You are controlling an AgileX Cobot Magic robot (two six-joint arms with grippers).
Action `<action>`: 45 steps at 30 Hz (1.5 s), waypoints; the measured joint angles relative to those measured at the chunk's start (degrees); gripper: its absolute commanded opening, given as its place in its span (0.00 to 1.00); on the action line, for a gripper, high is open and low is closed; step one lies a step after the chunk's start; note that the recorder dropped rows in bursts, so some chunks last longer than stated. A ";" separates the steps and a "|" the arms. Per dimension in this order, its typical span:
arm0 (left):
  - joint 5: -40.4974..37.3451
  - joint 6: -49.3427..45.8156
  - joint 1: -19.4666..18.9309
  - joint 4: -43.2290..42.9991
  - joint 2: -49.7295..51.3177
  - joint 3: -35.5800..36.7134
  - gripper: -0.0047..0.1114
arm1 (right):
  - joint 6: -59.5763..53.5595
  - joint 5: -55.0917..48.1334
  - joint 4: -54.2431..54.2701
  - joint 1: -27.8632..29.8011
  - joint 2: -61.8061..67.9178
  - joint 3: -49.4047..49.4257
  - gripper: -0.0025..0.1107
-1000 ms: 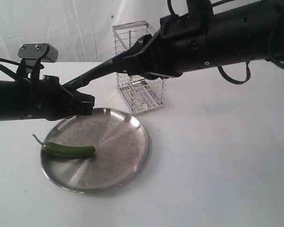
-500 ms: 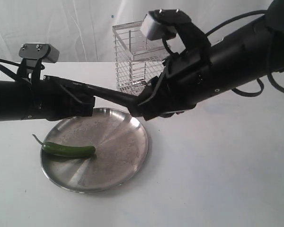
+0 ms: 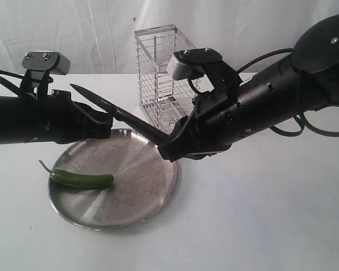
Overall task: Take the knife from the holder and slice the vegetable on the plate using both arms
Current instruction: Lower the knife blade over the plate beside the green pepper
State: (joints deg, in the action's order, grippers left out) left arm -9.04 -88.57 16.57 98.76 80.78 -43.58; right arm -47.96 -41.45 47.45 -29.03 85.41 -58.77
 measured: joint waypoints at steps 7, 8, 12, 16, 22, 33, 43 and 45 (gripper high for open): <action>0.00 0.00 0.00 0.00 0.00 0.00 0.04 | 5.15 0.57 -1.90 0.00 0.00 0.00 0.02; 0.00 0.00 0.00 0.00 0.00 0.00 0.04 | 7.23 0.30 -4.41 0.00 0.00 0.00 0.02; 0.00 0.00 0.00 0.00 0.00 0.00 0.04 | 10.22 0.09 -7.64 -0.36 0.00 0.00 0.02; 0.34 0.00 0.00 0.00 -0.30 0.00 0.04 | 11.47 1.00 -9.34 -2.61 1.96 0.00 0.02; 2.77 0.00 0.00 -1.81 -4.09 1.93 0.04 | 11.84 1.91 -13.61 -5.02 7.33 0.00 0.02; 2.90 0.00 0.00 -2.18 -4.79 1.93 0.04 | 11.57 -2.53 -17.94 -5.15 13.85 0.00 0.02; 2.90 0.00 0.00 -2.18 -4.79 1.93 0.04 | 9.61 -2.63 -19.21 -5.48 16.01 0.00 0.16; 2.90 0.00 0.00 -2.18 -4.79 1.93 0.04 | 9.48 -2.53 -19.30 -5.59 16.01 0.00 0.24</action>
State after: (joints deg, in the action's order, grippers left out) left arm -6.14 -88.57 16.57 96.58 75.99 -41.65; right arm -38.48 -43.98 28.15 -34.61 101.42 -58.77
